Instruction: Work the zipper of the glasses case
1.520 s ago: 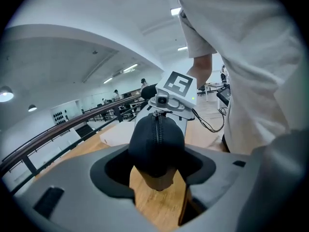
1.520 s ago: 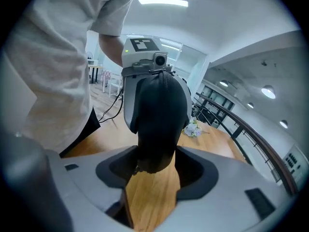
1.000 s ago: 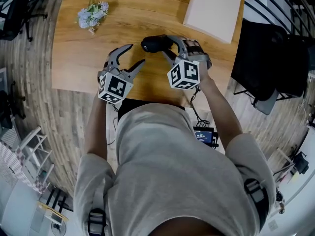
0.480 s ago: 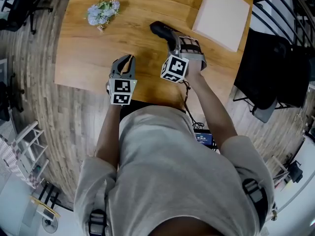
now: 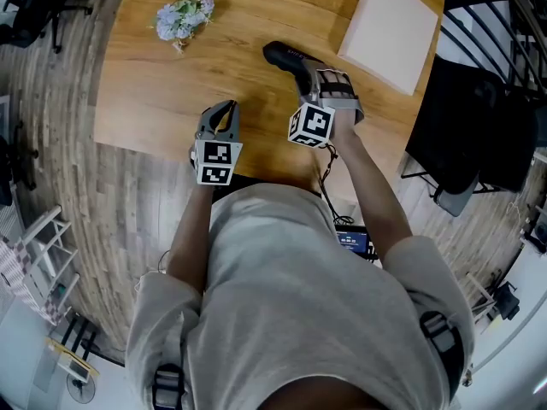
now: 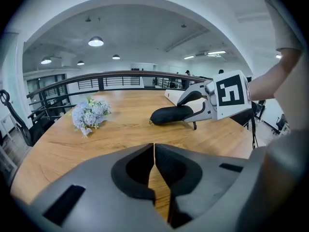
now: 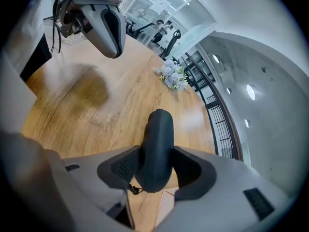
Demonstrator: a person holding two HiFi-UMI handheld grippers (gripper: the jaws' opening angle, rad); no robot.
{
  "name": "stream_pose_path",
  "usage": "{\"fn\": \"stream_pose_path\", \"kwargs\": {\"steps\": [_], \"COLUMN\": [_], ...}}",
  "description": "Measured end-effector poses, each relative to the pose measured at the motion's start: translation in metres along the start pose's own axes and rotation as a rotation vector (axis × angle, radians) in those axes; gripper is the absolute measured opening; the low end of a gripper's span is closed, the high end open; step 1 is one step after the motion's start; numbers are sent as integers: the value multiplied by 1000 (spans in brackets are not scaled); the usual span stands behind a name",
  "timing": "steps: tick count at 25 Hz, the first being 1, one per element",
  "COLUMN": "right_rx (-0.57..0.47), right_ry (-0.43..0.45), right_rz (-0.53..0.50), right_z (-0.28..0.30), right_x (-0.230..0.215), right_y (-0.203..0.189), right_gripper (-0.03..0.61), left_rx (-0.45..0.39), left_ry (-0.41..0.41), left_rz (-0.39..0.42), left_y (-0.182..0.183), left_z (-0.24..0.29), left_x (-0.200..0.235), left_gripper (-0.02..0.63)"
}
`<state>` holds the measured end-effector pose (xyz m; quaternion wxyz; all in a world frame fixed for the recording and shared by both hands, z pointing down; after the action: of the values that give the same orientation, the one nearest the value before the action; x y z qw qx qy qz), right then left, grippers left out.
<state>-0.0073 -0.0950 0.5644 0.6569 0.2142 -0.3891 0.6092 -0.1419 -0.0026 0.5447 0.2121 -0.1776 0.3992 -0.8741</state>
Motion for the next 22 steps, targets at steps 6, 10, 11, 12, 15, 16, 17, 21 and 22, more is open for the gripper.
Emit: {"fn": "stream_pose_path", "kwargs": {"steps": [6, 10, 11, 12, 15, 16, 17, 21, 22], "right_rx": [3, -10, -15, -21, -45, -53, -61, -94, -109], "right_ry": [-13, -33, -34, -30, -25, -27, -26, -3, -1], "right_rz": [-4, -15, -9, 6, 90, 128, 176, 444, 517], "right_z": [-1, -6, -7, -9, -16, -20, -25, -51, -59], "right_x": [13, 19, 20, 21, 19, 17, 16, 14, 14], "right_y": [-13, -20, -20, -21, -21, -21, -21, -27, -29], "right_gripper": [236, 238, 238, 238, 252, 253, 253, 253, 253], "left_rx": [9, 14, 13, 12, 16, 15, 14, 0, -3], "left_ry": [-23, -47, -47, -47, -54, -58, -60, -43, -37], "left_rz": [6, 8, 4, -2, -19, -21, -20, -32, -41], "left_y": [0, 1, 1, 1, 3, 5, 7, 13, 14], "left_z": [5, 9, 10, 11, 15, 17, 18, 24, 24], "left_x": [-9, -22, -25, -27, -35, -38, -40, -49, -52], "left_gripper": [28, 29, 29, 29, 29, 29, 29, 28, 29]}}
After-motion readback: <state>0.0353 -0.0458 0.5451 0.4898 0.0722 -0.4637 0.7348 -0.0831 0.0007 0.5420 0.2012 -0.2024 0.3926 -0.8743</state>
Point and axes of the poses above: the fingertips, and each gripper's own axes: z forward along the fingers, x to its left, y out of its top, the point moved 1 cm from there along -z, backward along the fingers, and after that the axes turned 11 degrees about -y, right-handed, at the moved point
